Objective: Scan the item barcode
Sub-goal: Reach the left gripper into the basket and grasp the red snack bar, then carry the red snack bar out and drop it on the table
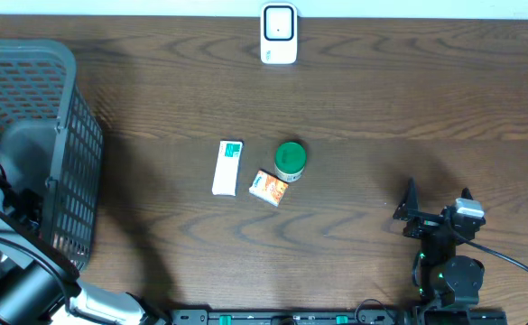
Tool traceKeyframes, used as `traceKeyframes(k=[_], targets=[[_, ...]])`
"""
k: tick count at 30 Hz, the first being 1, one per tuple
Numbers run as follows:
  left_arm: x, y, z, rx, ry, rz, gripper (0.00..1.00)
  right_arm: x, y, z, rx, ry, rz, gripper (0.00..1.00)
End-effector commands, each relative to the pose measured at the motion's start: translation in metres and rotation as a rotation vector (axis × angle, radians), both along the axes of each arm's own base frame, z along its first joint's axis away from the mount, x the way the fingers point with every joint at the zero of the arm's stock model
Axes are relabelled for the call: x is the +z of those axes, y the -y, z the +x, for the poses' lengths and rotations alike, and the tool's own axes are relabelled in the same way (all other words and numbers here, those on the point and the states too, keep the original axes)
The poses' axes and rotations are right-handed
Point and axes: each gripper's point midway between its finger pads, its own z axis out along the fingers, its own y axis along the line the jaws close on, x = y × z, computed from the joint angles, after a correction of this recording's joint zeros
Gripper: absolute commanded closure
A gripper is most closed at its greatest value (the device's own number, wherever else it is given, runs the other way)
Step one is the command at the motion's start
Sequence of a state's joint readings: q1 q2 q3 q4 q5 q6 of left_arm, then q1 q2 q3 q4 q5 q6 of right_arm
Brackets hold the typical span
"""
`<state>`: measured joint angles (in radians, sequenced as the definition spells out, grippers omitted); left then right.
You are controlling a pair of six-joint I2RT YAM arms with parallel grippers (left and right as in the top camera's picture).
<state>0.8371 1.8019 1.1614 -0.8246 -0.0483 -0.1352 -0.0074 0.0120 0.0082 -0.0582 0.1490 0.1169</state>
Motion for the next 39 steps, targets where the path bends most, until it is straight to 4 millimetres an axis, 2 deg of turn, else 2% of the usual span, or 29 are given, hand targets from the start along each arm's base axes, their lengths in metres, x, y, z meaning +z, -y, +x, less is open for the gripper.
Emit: traceKeyframes(k=[1,2,6,8,10,11,13,15,18,19,22,24,27,31,36,37,39], targets=[[0.067,-0.015,0.027,0.019,0.171,0.089,0.69,-0.001,0.000,0.000,0.001,-0.002,-0.013,0.01],[0.088,-0.019,0.030,0.026,0.210,0.128,0.70,-0.001,0.000,0.000,0.001,-0.001,-0.013,0.01],[0.197,-0.028,0.038,0.054,0.418,0.336,0.73,-0.001,0.000,0.000,0.000,-0.002,-0.013,0.01],[0.255,-0.020,0.038,0.040,0.555,0.441,0.73,-0.001,0.000,0.000,0.001,-0.001,-0.014,0.01],[0.310,-0.004,0.036,0.022,0.708,0.523,0.73,-0.001,0.000,0.000,0.001,-0.001,-0.013,0.01],[0.333,0.007,0.035,0.009,0.786,0.546,0.73,-0.001,0.000,0.000,0.001,-0.002,-0.013,0.01],[0.377,0.041,0.034,-0.052,0.976,0.554,0.72,-0.001,0.000,0.000,0.000,-0.002,-0.013,0.01],[0.409,0.086,0.033,-0.133,1.154,0.492,0.72,-0.001,0.000,0.000,0.001,-0.001,-0.013,0.01],[0.436,0.157,0.028,-0.304,1.337,0.335,0.72,-0.001,0.000,0.000,0.000,-0.002,-0.013,0.01],[0.441,0.200,0.021,-0.425,1.397,0.220,0.72,-0.001,0.000,0.000,0.000,-0.001,-0.013,0.01],[0.431,0.249,0.008,-0.560,1.402,0.041,0.72,-0.001,0.000,0.000,0.001,-0.002,-0.013,0.01],[0.419,0.273,0.000,-0.677,1.379,-0.028,0.72,-0.001,0.000,0.000,0.001,-0.001,-0.013,0.01],[0.399,0.294,-0.007,-0.800,1.321,-0.097,0.72,-0.001,0.000,0.000,0.000,-0.001,-0.013,0.01],[0.370,0.312,-0.005,-0.898,1.262,-0.211,0.72,-0.001,0.000,0.000,0.001,-0.001,-0.013,0.01],[0.320,0.333,0.010,-0.984,1.194,-0.359,0.72,-0.001,0.000,0.000,0.000,-0.001,-0.013,0.01],[0.300,0.347,0.014,-1.030,1.177,-0.444,0.72,-0.001,0.000,0.000,0.000,-0.002,-0.013,0.01],[0.281,0.364,0.017,-1.081,1.169,-0.550,0.72,-0.001,0.000,0.000,0.000,-0.002,-0.013,0.01]])
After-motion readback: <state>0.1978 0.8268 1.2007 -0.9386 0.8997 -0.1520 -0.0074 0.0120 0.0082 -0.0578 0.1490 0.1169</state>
